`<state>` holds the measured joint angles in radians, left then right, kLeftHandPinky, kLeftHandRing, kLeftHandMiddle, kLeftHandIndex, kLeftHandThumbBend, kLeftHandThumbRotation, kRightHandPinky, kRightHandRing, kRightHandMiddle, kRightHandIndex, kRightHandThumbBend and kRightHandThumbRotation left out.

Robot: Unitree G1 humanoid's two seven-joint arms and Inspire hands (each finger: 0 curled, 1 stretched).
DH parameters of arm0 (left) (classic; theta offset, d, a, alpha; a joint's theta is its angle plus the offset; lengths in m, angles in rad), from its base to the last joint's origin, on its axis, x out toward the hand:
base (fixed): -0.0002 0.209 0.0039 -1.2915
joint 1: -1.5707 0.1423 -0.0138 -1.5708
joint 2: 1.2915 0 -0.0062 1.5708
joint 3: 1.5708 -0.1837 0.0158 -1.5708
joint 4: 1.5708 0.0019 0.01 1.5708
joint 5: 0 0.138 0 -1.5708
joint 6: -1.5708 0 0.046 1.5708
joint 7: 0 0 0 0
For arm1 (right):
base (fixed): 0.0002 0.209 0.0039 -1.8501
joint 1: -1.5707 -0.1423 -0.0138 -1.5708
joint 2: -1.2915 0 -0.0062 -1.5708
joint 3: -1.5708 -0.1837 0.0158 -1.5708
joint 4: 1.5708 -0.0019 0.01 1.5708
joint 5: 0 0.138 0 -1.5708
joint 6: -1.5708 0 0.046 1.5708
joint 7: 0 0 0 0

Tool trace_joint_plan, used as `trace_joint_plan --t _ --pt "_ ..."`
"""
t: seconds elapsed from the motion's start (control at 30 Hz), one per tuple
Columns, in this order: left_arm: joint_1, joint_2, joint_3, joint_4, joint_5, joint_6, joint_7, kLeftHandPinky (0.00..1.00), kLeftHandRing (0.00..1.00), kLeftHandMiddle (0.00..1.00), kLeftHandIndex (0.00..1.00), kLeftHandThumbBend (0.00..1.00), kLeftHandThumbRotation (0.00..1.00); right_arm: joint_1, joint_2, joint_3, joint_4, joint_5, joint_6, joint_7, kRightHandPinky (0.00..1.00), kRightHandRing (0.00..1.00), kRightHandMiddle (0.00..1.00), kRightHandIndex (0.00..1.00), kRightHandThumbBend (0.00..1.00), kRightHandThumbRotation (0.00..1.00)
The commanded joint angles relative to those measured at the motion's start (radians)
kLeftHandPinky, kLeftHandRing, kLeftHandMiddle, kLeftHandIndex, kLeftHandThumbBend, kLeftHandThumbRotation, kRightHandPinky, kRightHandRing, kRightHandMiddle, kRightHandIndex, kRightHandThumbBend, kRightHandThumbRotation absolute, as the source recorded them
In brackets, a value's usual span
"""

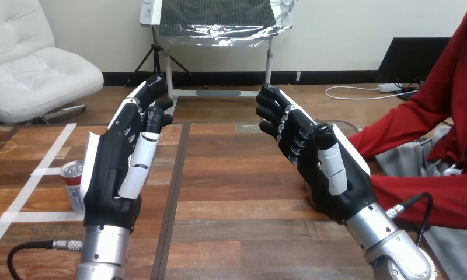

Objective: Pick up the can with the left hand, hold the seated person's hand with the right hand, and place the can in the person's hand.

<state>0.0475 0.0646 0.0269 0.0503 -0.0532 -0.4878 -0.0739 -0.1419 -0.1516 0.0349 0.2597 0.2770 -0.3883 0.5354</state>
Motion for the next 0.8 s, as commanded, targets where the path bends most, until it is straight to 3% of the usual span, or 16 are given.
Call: trace_joint_plan --t 0.0,0.77 --pt "-0.052 0.001 0.008 0.003 -0.016 -0.026 -0.013 0.78 0.84 0.86 0.83 0.54 0.79 -0.032 0.013 -0.019 -0.024 0.025 -0.001 0.008 0.98 0.97 0.97 0.96 0.91 1.00" --pt "-0.053 0.000 0.010 0.004 -0.027 -0.024 -0.033 0.82 0.84 0.86 0.82 0.58 0.77 -0.035 0.018 -0.023 -0.015 0.019 -0.010 0.013 0.96 0.96 0.95 0.95 0.90 1.00"
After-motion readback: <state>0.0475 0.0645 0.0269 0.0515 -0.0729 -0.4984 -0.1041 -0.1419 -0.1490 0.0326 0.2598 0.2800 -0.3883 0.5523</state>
